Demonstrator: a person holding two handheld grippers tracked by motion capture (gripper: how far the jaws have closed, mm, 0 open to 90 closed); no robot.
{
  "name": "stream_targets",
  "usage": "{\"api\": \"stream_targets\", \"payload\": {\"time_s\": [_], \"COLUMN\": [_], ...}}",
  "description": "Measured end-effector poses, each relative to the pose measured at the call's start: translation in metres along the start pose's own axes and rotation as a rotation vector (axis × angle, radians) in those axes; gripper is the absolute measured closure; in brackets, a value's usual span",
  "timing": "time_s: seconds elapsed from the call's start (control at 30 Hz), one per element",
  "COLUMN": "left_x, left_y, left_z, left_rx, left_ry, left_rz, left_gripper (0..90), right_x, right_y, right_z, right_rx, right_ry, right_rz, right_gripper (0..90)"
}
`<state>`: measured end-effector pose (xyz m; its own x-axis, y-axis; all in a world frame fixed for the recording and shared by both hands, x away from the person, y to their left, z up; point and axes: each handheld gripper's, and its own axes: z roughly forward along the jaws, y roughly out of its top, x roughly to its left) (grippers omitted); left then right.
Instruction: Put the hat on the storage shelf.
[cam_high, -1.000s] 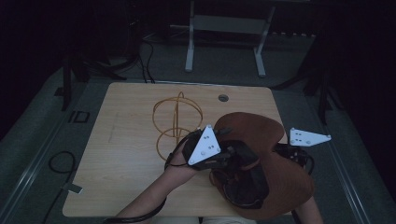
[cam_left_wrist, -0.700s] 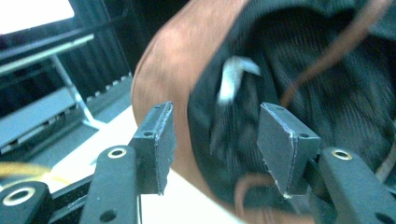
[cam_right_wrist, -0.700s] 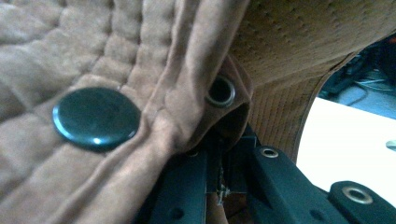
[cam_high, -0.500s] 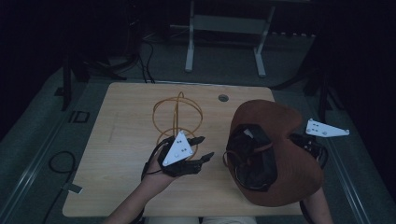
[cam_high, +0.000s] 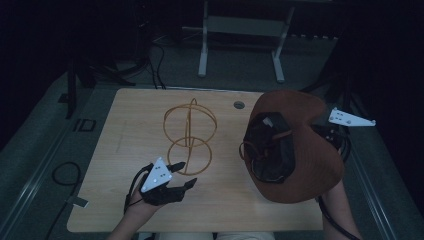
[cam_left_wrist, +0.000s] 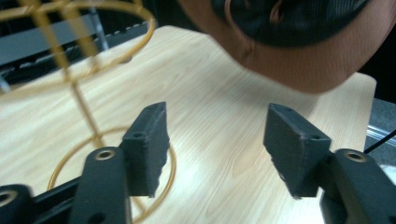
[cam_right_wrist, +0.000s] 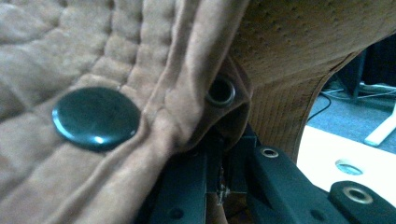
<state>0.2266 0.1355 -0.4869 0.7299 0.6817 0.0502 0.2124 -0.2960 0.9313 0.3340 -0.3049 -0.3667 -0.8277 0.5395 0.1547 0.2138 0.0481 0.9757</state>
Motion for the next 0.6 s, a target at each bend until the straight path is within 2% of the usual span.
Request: {"api": "stream_targets", "payload": {"time_s": [0.13, 0.17, 0.23, 0.27, 0.3, 0.33, 0.37, 0.43, 0.5, 0.6], "left_x": [0.010, 0.013, 0.017, 0.017, 0.023, 0.023, 0.028, 0.031, 0.032, 0.036], "left_y": [-0.025, -0.031, -0.043, -0.043, -0.054, -0.054, -0.066, -0.077, -0.086, -0.096], "left_z": [-0.008, -0.010, -0.015, -0.015, -0.019, -0.019, -0.026, -0.032, -0.037, -0.044], "left_rx": [0.029, 0.035, 0.048, 0.048, 0.062, 0.062, 0.060, 0.058, 0.066, 0.062], "left_ry": [0.050, 0.060, 0.102, 0.102, 0.142, 0.142, 0.187, 0.228, 0.274, 0.297], "left_rz": [-0.063, -0.074, -0.088, -0.088, -0.115, -0.115, -0.152, -0.169, -0.169, -0.204], "left_gripper": [21.2, 15.2, 12.4, 7.4, 4.8, 2.1, 2.1, 2.1, 2.1, 2.1], "right_x": [-0.006, -0.007, -0.010, -0.010, -0.012, -0.013, -0.013, -0.014, -0.014, -0.013], "right_y": [0.007, 0.008, 0.011, 0.011, 0.015, 0.017, 0.019, 0.023, 0.028, 0.037], "right_z": [0.009, 0.012, 0.017, 0.017, 0.022, 0.024, 0.027, 0.032, 0.039, 0.050], "right_rx": [-0.003, -0.001, -0.002, -0.002, -0.003, -0.001, -0.002, -0.004, -0.006, -0.002], "right_ry": [-0.019, -0.023, -0.029, -0.029, -0.037, -0.039, -0.041, -0.046, -0.049, -0.060], "right_rz": [0.006, 0.007, 0.009, 0.009, 0.010, 0.010, 0.007, 0.002, 0.000, -0.025], "right_gripper": [87.1, 87.1, 87.1, 87.1, 87.1, 87.1, 87.1, 87.1, 87.1, 87.1]}}
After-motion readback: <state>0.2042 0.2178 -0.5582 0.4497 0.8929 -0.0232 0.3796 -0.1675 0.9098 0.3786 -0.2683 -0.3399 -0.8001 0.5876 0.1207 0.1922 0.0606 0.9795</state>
